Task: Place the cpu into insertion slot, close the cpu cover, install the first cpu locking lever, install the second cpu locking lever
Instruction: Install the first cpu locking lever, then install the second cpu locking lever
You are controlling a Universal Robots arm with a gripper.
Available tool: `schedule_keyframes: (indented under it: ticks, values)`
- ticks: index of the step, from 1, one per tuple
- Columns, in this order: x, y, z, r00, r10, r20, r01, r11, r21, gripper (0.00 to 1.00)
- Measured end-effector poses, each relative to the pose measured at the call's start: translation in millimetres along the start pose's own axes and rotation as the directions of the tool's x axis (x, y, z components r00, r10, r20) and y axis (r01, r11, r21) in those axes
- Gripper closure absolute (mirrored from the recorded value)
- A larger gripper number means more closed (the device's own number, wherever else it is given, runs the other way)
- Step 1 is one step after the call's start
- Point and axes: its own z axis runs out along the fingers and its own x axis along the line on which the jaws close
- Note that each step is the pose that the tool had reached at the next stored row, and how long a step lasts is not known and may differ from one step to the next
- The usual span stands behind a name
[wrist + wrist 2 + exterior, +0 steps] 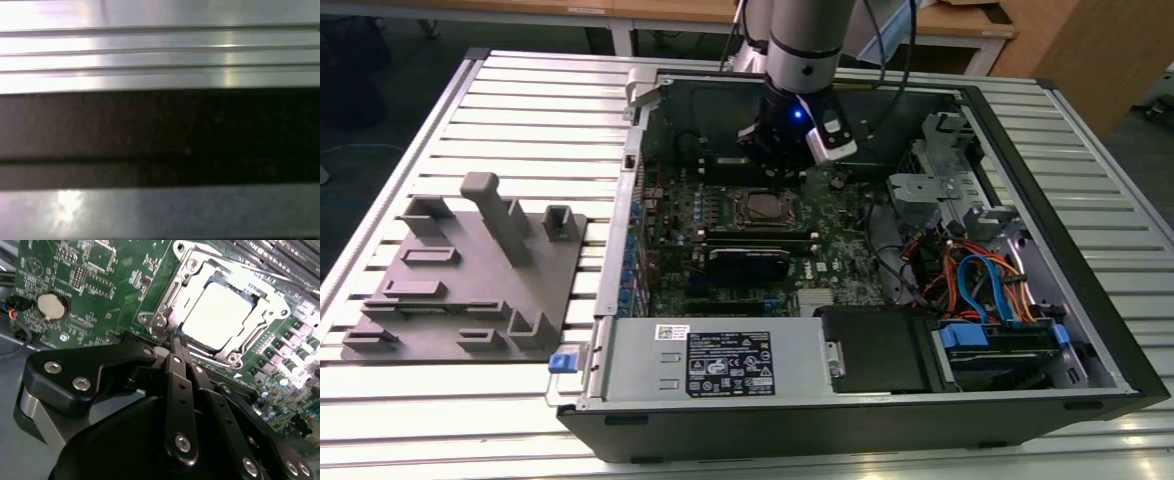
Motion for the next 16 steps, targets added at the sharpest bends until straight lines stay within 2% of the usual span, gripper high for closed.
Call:
schedule_keyframes:
  ticks: [13, 16]
  values:
    - [-0.1, -2.2, -0.2, 1.0000, 0.000, -0.0001, 0.000, 1.0000, 0.0003, 0.90]
    - [-0.3, -5.4, -0.3, 1.0000, 0.000, -0.0001, 0.000, 1.0000, 0.0002, 0.90]
